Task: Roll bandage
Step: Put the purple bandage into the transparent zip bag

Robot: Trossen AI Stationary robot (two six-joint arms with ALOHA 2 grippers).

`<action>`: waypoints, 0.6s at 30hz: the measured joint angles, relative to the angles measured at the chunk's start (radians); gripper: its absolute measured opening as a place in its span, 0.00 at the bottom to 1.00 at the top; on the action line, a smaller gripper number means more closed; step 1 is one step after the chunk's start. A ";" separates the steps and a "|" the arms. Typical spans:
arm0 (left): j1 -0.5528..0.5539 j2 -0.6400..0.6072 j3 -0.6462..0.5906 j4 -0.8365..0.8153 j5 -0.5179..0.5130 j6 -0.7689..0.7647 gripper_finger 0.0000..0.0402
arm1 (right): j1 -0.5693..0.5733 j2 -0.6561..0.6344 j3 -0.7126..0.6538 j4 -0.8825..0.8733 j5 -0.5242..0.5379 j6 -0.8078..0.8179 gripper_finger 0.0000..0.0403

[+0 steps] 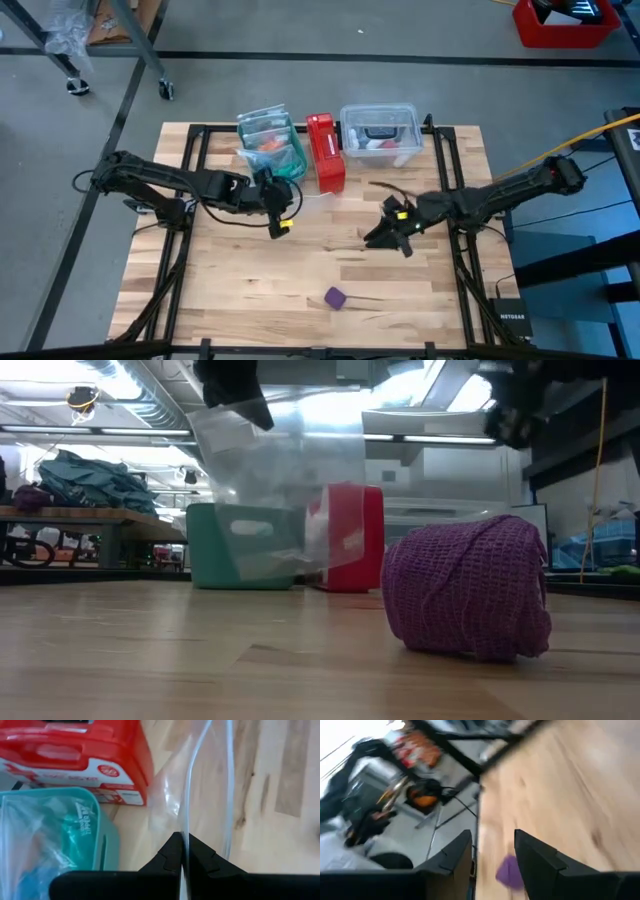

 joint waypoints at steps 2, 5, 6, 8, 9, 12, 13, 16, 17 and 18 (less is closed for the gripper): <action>-0.014 0.000 0.000 0.006 -0.001 0.021 0.00 | 0.042 0.018 0.001 -0.005 0.053 0.093 0.37; -0.028 0.000 0.000 0.003 0.000 0.053 0.00 | 0.103 0.046 0.002 -0.008 0.080 0.222 0.37; -0.032 0.000 0.000 0.003 0.000 0.056 0.00 | 0.123 0.058 0.002 -0.004 0.085 0.264 0.37; -0.036 0.000 0.000 0.004 -0.001 0.054 0.00 | 0.166 0.081 0.002 -0.006 0.109 0.345 0.37; -0.037 0.000 0.000 0.004 -0.001 0.050 0.00 | 0.187 0.093 0.002 -0.005 0.125 0.385 0.37; -0.041 0.000 0.000 0.004 -0.001 0.047 0.00 | 0.247 0.134 0.002 -0.005 0.183 0.510 0.37; -0.042 0.000 0.000 0.004 -0.001 0.050 0.00 | 0.265 0.146 0.002 -0.005 0.204 0.549 0.37; -0.042 0.000 0.000 0.004 -0.001 0.051 0.00 | 0.315 0.183 0.002 0.007 0.278 0.666 0.37; -0.042 0.000 0.000 0.004 -0.001 0.051 0.00 | 0.332 0.197 0.002 0.013 0.308 0.702 0.37; -0.042 0.000 0.000 0.004 -0.001 0.051 0.00 | 0.347 0.213 0.001 0.035 0.344 0.727 0.37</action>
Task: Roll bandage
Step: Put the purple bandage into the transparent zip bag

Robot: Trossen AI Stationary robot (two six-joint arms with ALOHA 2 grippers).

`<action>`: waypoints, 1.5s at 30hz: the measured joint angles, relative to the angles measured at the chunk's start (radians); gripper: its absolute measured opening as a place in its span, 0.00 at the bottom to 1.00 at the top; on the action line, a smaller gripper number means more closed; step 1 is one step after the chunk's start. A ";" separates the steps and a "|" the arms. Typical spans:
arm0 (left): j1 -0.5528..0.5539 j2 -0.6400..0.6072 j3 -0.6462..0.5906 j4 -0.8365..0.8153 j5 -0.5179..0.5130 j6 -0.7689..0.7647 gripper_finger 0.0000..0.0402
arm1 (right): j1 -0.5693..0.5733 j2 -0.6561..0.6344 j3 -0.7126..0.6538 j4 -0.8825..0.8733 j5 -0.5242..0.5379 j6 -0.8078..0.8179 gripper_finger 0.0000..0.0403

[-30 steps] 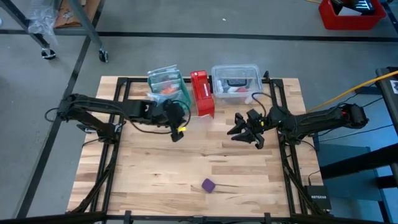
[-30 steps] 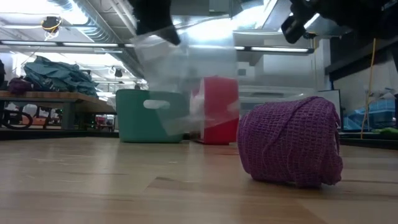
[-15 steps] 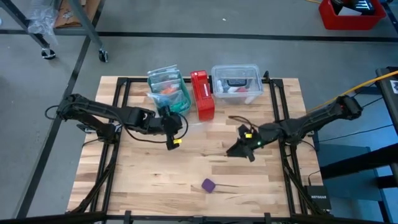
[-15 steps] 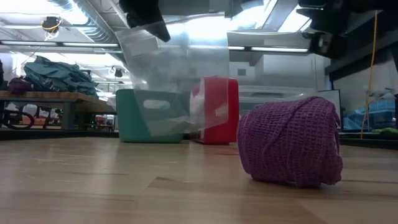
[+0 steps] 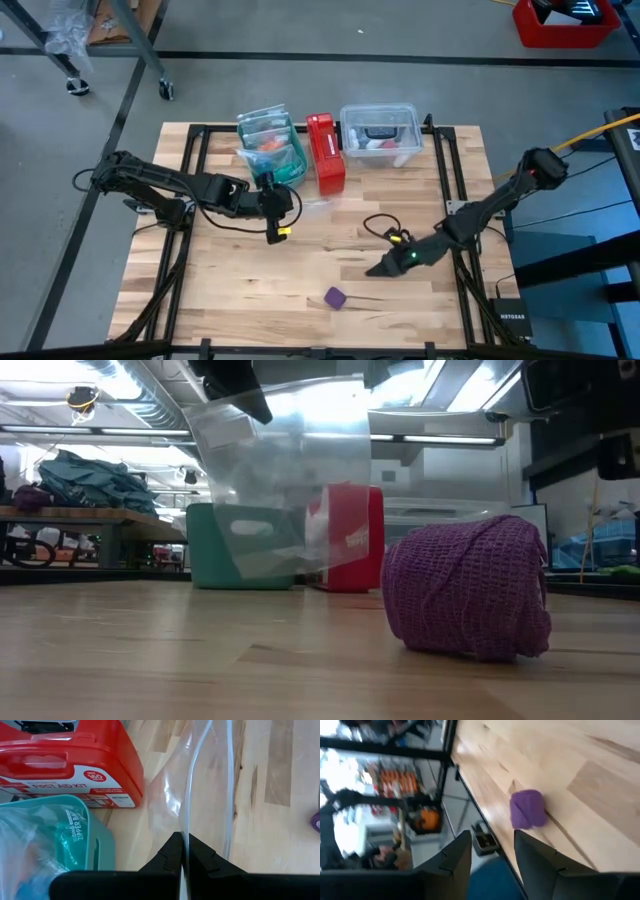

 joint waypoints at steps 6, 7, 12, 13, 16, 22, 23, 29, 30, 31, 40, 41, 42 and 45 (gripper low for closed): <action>0.001 0.000 0.000 0.001 -0.001 0.000 0.00 | 0.070 0.133 0.010 0.220 0.144 0.072 0.37; 0.001 0.000 0.000 0.001 -0.001 0.000 0.00 | 0.080 0.164 0.026 0.232 0.163 0.074 0.37; 0.001 0.000 0.000 0.000 -0.002 0.024 0.00 | 0.105 0.357 0.171 0.223 0.212 0.114 0.37; 0.001 0.000 0.000 0.000 -0.002 0.037 0.00 | 0.105 0.401 0.207 0.217 0.212 0.116 0.37; 0.001 0.000 0.000 0.000 -0.002 0.061 0.00 | 0.105 0.534 0.331 0.219 0.216 0.116 0.37; 0.001 0.000 0.000 -0.021 -0.003 0.121 0.00 | 0.109 0.702 0.539 0.114 0.308 0.147 0.37; 0.000 0.000 0.000 -0.037 -0.004 0.132 0.00 | 0.111 0.707 0.561 0.066 0.328 0.168 0.37; 0.000 0.000 0.000 -0.151 -0.003 0.174 0.00 | 0.172 0.702 0.673 -0.311 0.473 0.387 0.37; -0.001 0.000 0.000 -0.162 -0.004 0.186 0.00 | 0.186 0.701 0.690 -0.361 0.476 0.446 0.37; -0.001 0.000 -0.001 -0.172 -0.004 0.198 0.00 | 0.198 0.700 0.705 -0.407 0.477 0.503 0.37; -0.001 0.000 -0.042 -0.176 -0.003 0.285 0.00 | 0.225 0.706 0.749 -0.542 0.425 0.774 0.37; -0.001 0.000 -0.048 -0.179 -0.003 0.289 0.00 | 0.219 0.706 0.749 -0.549 0.417 0.775 0.37; -0.001 0.000 -0.054 -0.180 -0.003 0.295 0.00 | 0.214 0.706 0.749 -0.560 0.401 0.779 0.37; -0.001 0.000 -0.063 -0.179 -0.003 0.314 0.00 | 0.203 0.706 0.749 -0.595 0.341 0.794 0.37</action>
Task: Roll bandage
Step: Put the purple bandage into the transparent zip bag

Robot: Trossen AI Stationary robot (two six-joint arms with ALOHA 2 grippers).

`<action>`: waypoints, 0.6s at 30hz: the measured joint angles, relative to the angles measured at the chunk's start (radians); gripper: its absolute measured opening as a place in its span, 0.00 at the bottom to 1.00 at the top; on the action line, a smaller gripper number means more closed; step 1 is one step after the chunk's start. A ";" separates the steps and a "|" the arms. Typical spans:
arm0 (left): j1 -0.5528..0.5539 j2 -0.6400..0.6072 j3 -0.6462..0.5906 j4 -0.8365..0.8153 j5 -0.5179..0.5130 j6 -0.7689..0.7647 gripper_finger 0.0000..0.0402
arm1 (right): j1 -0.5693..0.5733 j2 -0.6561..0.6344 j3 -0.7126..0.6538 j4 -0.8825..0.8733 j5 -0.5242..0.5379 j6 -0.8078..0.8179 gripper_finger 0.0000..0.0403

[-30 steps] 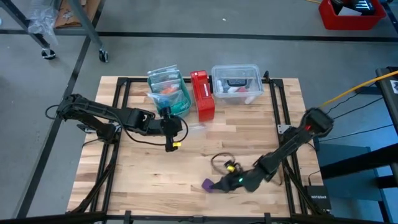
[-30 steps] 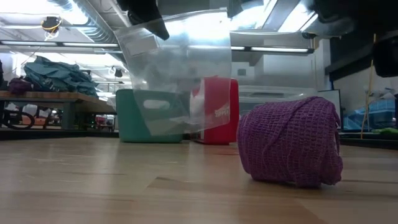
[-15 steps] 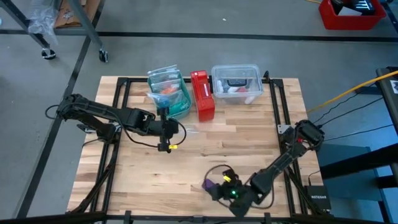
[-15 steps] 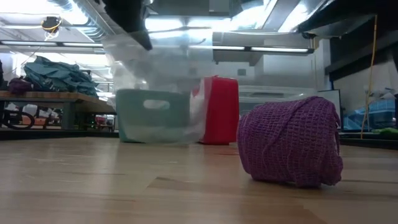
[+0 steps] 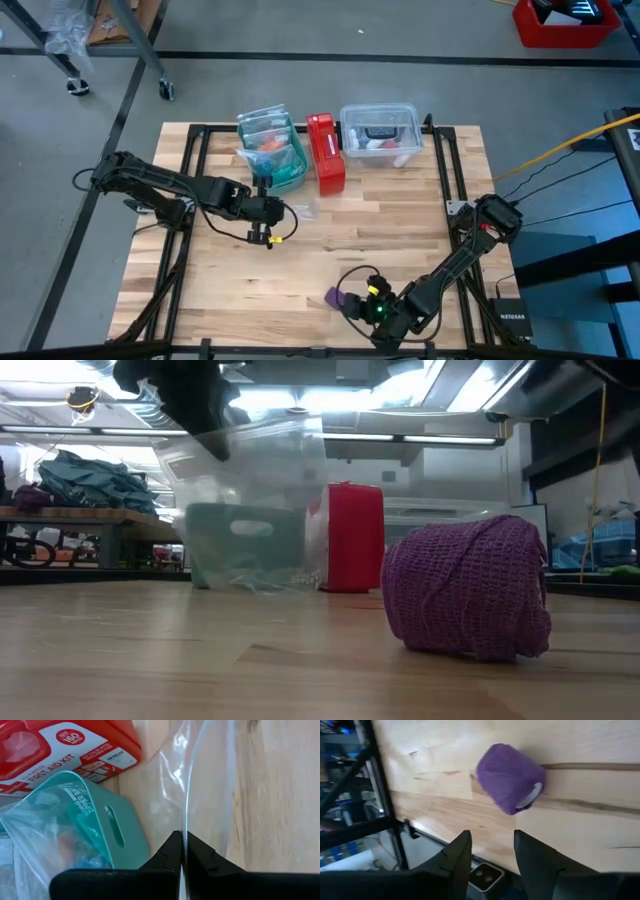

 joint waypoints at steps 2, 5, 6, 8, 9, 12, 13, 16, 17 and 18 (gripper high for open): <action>0.000 0.000 -0.005 0.002 0.000 0.005 0.00 | -0.004 0.000 0.000 -0.004 -0.019 0.000 0.37; 0.000 0.000 -0.011 0.002 0.000 0.007 0.00 | -0.005 0.000 0.000 -0.026 -0.021 0.000 0.37; 0.000 0.000 -0.011 0.002 0.000 0.007 0.00 | -0.005 0.000 0.000 -0.039 -0.024 0.000 0.37; 0.000 0.000 -0.011 0.003 0.000 0.007 0.00 | -0.004 0.007 0.000 -0.054 -0.039 0.000 0.37; 0.000 0.000 -0.011 0.003 0.000 0.005 0.00 | -0.004 0.014 0.000 -0.050 -0.040 0.000 0.37; 0.000 0.000 -0.011 0.004 0.001 -0.003 0.00 | -0.004 0.057 0.000 -0.011 -0.039 0.000 0.37; 0.000 0.000 -0.011 0.004 0.002 -0.003 0.00 | -0.004 0.073 0.000 0.012 -0.033 0.000 0.37; 0.000 0.000 -0.011 0.003 0.002 -0.004 0.00 | -0.004 0.121 0.000 0.091 0.023 -0.001 0.37; 0.000 0.000 -0.011 0.003 0.002 -0.004 0.00 | -0.003 0.134 0.000 0.111 0.056 0.000 0.37; 0.000 0.000 -0.011 0.004 0.002 -0.005 0.00 | -0.003 0.145 0.000 0.124 0.085 -0.001 0.37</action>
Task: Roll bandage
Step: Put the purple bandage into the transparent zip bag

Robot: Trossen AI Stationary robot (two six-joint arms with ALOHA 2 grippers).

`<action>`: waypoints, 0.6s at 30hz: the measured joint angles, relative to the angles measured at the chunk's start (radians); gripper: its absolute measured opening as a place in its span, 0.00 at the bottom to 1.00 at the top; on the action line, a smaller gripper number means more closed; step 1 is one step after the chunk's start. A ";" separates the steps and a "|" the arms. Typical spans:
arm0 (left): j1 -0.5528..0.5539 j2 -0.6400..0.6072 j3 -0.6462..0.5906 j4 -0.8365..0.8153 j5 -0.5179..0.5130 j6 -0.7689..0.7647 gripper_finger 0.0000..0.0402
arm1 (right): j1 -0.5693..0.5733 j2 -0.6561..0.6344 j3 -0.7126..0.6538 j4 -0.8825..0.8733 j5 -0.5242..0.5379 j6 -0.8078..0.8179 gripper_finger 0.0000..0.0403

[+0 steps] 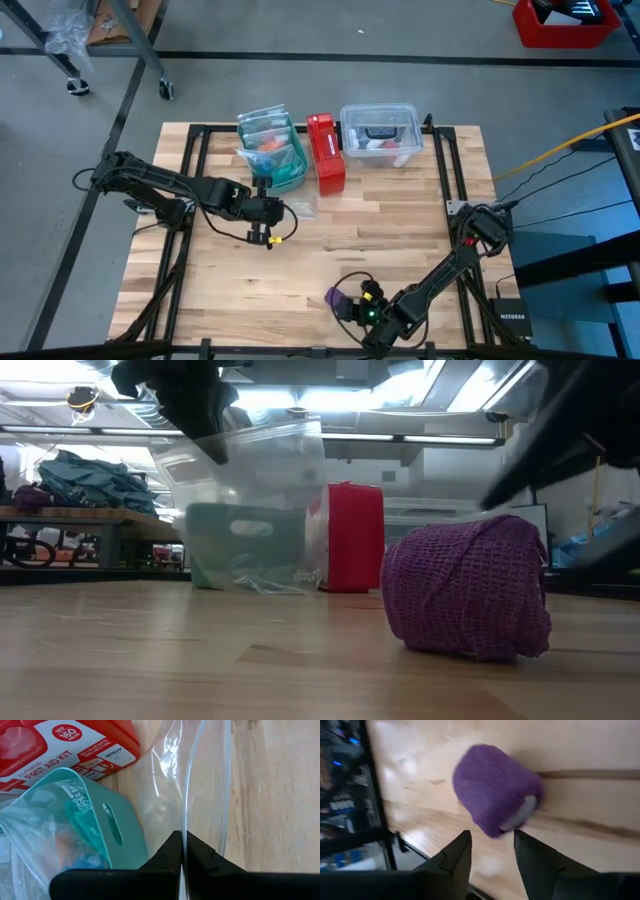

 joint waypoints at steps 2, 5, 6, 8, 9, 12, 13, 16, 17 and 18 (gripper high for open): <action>0.000 0.000 0.000 0.000 0.000 -0.002 0.00 | 0.000 0.013 0.000 0.004 0.017 0.000 0.37; -0.001 0.000 0.000 -0.001 0.000 -0.006 0.00 | -0.007 0.029 0.000 0.003 0.021 0.000 0.37; -0.001 0.000 0.000 -0.002 0.000 -0.006 0.00 | -0.007 0.034 0.001 0.004 0.030 0.000 0.37; -0.001 0.000 0.000 -0.003 0.000 -0.007 0.00 | -0.012 0.046 0.002 0.009 0.064 0.000 0.37; -0.001 0.000 0.000 -0.003 0.000 -0.013 0.00 | -0.015 0.053 0.002 0.013 0.080 0.000 0.37; -0.001 0.000 0.000 -0.004 0.000 -0.021 0.00 | -0.033 0.072 0.003 0.024 0.089 -0.006 0.37; -0.001 0.000 0.000 -0.005 0.000 -0.021 0.00 | -0.039 0.077 0.003 0.032 0.093 -0.016 0.37; -0.001 0.000 0.000 -0.007 0.000 -0.021 0.00 | -0.053 0.083 0.003 0.039 0.130 -0.063 0.37; -0.001 0.000 0.000 -0.007 0.000 -0.021 0.00 | -0.058 0.083 0.001 0.042 0.149 -0.084 0.37; -0.001 0.000 0.000 -0.008 0.000 -0.021 0.00 | -0.064 0.084 0.001 0.053 0.169 -0.105 0.37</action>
